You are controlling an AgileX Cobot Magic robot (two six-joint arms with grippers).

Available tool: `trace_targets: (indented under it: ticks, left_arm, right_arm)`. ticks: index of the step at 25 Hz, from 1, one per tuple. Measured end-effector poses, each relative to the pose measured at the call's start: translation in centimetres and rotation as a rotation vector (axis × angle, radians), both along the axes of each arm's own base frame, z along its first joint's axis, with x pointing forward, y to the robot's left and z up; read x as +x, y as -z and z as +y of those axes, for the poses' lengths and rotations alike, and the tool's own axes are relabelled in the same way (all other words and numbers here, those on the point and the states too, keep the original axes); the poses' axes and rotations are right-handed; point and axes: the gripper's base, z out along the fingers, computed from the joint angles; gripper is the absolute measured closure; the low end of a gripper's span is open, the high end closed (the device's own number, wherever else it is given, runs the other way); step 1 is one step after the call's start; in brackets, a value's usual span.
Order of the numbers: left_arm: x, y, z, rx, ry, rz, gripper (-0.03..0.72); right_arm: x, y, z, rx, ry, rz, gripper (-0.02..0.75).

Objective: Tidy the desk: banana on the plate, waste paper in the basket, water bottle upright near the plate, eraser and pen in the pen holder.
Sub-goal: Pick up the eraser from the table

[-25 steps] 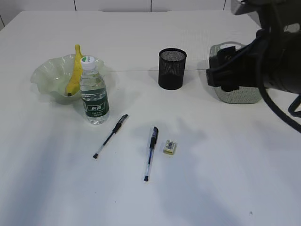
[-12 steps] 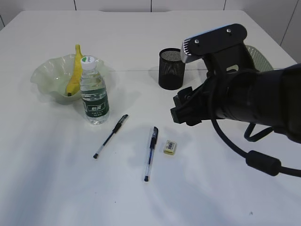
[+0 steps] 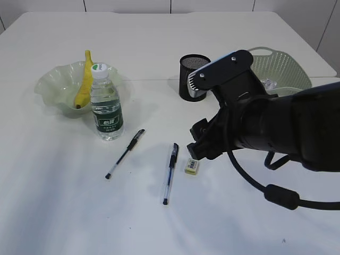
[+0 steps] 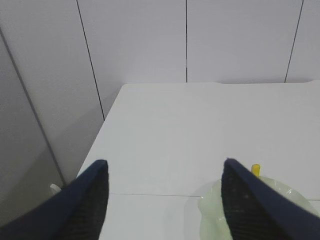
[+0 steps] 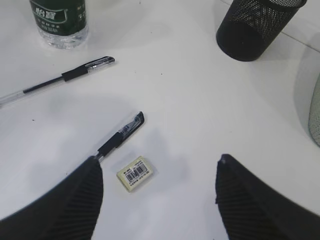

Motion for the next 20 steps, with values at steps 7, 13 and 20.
trace_targets:
  ticks: [7, 13, 20]
  left_arm:
    - [0.00, 0.00, 0.00, 0.000, 0.000, 0.000, 0.192]
    - [0.00, 0.00, 0.00, 0.000, 0.000, 0.000, 0.192]
    - [0.00, 0.00, 0.00, 0.000, 0.000, 0.000, 0.192]
  right_arm:
    - [0.14, 0.57, 0.11, -0.016, -0.004, 0.012, 0.237]
    - [0.23, 0.59, -0.19, -0.038, 0.023, 0.007, 0.241]
    - [0.22, 1.08, 0.29, -0.021, -0.011, 0.026, 0.245]
